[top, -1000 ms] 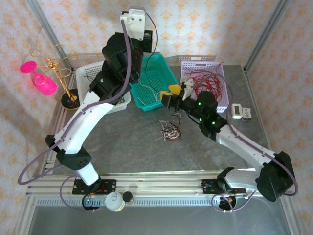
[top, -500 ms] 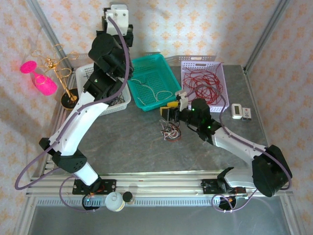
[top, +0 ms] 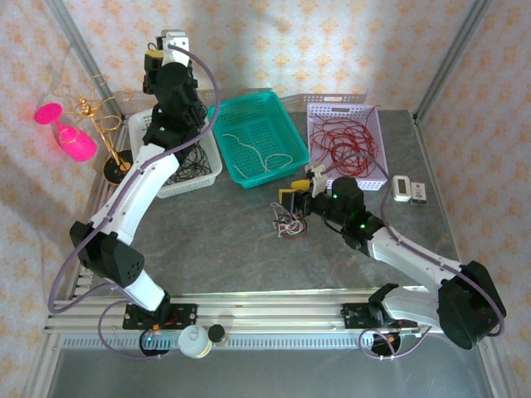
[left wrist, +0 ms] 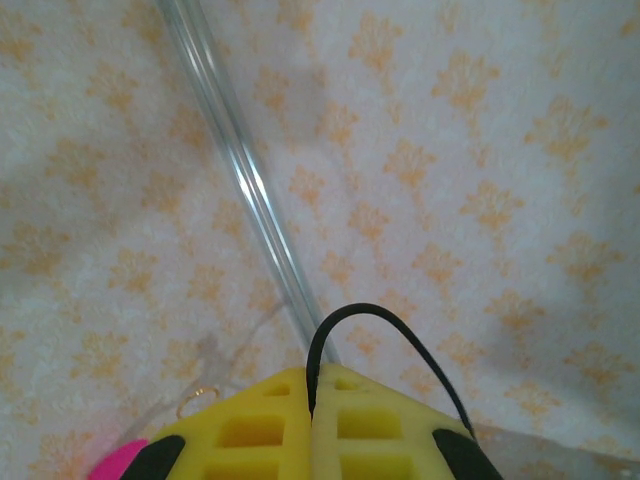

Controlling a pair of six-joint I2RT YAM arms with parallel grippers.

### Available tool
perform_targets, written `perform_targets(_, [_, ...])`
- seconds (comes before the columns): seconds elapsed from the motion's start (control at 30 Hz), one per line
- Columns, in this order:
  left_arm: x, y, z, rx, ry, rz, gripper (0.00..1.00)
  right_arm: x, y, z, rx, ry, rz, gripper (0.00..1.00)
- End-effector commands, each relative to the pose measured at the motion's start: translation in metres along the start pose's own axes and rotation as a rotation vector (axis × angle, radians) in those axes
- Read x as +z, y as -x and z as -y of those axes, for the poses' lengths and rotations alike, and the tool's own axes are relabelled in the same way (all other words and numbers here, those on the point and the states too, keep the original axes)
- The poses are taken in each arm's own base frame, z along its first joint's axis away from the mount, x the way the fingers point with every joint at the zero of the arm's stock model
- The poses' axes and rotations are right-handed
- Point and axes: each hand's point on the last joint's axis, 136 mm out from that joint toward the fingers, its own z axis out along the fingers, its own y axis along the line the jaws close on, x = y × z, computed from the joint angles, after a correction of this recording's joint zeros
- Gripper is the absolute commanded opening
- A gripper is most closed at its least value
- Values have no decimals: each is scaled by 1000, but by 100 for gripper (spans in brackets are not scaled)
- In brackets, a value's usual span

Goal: Untangle the cables

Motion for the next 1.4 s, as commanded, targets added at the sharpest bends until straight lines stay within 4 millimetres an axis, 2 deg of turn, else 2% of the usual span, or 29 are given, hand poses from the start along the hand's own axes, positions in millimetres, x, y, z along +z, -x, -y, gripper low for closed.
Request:
perform_targets(0.0, [23, -37, 2, -57, 63, -35, 0, -7, 8, -3, -24, -4, 23, 58])
perform_targets(0.1, [35, -85, 11, -38, 100, -106, 0, -9, 12, -5, -5, 3, 45, 58])
perform_targets(0.2, [37, -125, 28, -17, 83, -165, 0, -7, 12, -7, 28, 20, 38, 56])
perform_targets(0.43, [36, -201, 67, 33, -1, -312, 0, -8, 10, 0, 42, -27, 33, 56])
perform_targets(0.57, [35, -238, 90, 81, -57, -414, 0, -9, 10, 10, 76, -77, 40, 56])
perform_targets(0.7, [33, -267, 102, 122, -83, -514, 0, -10, -1, 23, 118, -141, 26, 56])
perform_targets(0.97, [20, -307, 112, 112, -168, -610, 0, -24, -61, 45, 190, -227, -94, 57])
perform_targets(1.1, [10, -332, 117, 101, -213, -670, 1, -31, -80, 53, 228, -273, -132, 56])
perform_targets(1.17, [5, -342, 119, 90, -234, -700, 11, -38, -83, 58, 246, -308, -117, 56])
perform_targets(1.2, [0, -359, 124, 111, -244, -734, 15, -42, -83, 60, 258, -322, -102, 56])
perform_targets(1.3, [-4, -369, 126, 115, -248, -762, 23, -51, -84, 62, 272, -337, -69, 56])
perform_targets(1.37, [-6, -369, 126, 103, -251, -769, 33, -55, -84, 63, 268, -346, -64, 57])
